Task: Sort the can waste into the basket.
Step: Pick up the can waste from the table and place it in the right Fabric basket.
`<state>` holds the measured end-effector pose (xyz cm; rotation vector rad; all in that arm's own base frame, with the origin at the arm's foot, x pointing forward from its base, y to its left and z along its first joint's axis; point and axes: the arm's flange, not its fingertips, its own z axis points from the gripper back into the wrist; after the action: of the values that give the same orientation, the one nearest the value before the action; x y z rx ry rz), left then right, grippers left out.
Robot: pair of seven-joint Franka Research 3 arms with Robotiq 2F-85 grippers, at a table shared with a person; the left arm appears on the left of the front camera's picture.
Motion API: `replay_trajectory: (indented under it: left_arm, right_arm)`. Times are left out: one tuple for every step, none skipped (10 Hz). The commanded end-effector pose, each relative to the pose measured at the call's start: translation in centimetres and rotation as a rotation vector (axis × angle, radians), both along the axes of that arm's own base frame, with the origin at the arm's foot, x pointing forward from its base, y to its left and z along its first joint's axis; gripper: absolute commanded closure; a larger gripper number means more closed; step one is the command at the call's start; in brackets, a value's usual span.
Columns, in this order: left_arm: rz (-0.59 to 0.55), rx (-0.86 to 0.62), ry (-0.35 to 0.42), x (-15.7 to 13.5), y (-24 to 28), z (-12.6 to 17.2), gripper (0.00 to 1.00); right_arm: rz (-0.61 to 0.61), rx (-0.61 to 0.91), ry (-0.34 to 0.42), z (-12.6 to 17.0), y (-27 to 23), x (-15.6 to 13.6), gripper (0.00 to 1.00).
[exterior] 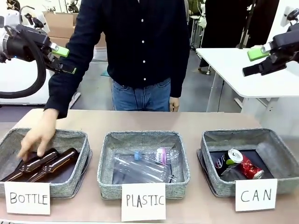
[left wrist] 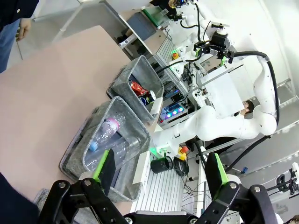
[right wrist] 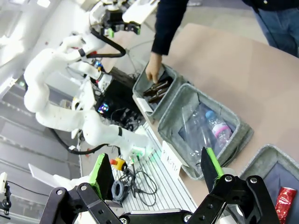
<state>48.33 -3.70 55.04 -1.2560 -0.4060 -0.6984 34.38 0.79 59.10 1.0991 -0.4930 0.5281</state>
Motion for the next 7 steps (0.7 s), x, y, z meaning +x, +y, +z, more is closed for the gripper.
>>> replay_trajectory:
  left_arm:
    - [0.000, 0.007, 0.001, -0.12, 0.18, 0.22, 0.00]
    - [0.000, 0.007, 0.001, -0.12, 0.18, 0.22, 0.00]
    - [0.000, 0.007, 0.001, -0.12, 0.18, 0.22, 0.00]
    - [0.000, 0.007, 0.001, -0.12, 0.18, 0.22, 0.00]
    - [0.000, 0.007, 0.001, -0.12, 0.18, 0.22, 0.00]
    - [0.000, 0.007, 0.001, -0.12, 0.18, 0.22, 0.00]
    - [0.000, 0.007, 0.001, -0.12, 0.18, 0.22, 0.00]
  right_arm:
    - [0.013, 0.000, -0.010, -0.19, -0.01, -0.22, 0.00]
    - [0.013, 0.000, -0.010, -0.19, -0.01, -0.22, 0.00]
    - [0.013, 0.000, -0.010, -0.19, -0.01, -0.22, 0.00]
    - [0.013, 0.000, -0.010, -0.19, -0.01, -0.22, 0.00]
    - [0.013, 0.000, -0.010, -0.19, -0.01, -0.22, 0.00]
    - [0.013, 0.000, -0.010, -0.19, -0.01, -0.22, 0.00]
    - [0.013, 0.000, -0.010, -0.19, -0.01, -0.22, 0.00]
